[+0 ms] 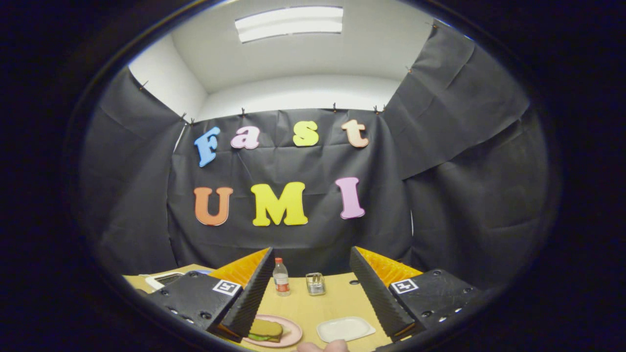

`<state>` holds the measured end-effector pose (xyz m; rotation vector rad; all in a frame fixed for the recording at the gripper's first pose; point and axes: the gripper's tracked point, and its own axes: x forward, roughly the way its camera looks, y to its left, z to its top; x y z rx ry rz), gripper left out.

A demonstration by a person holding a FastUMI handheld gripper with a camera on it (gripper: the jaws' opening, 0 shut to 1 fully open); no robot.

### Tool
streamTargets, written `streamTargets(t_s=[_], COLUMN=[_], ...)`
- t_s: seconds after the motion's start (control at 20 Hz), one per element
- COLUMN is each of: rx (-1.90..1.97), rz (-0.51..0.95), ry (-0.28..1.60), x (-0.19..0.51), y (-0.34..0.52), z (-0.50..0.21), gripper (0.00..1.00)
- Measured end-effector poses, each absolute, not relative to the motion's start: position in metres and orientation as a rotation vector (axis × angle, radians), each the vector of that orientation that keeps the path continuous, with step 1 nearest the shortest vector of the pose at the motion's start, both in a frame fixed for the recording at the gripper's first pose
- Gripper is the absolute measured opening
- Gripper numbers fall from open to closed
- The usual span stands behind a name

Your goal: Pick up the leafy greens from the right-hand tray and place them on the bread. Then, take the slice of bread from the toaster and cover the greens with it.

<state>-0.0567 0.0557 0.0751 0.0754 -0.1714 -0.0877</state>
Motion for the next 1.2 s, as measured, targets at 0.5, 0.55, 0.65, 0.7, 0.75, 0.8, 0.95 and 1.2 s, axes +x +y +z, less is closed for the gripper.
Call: streamTargets(t_s=[0.5,0.55,0.65,0.7,0.75,0.8,0.95,1.2], rx=[0.046,0.049,0.043,0.023,0.010,0.015,0.054,0.043], rz=[-0.080,-0.080,-0.080,-0.078,-0.072,-0.072,-0.113,-0.154], ry=[-0.192,-0.189,-0.177,-0.167,-0.164,-0.163,-0.179,-0.227], x=[-0.047,-0.046,-0.043,-0.041,-0.039,-0.037,-0.036,-0.050], y=[0.079,0.084,0.089,0.090,0.091,0.090,0.077,0.073], z=[0.073,0.070,0.065,0.062,0.062,0.064,0.069,0.083], gripper=[0.95,0.95,0.95,0.95,0.95,0.95,0.95,0.95])
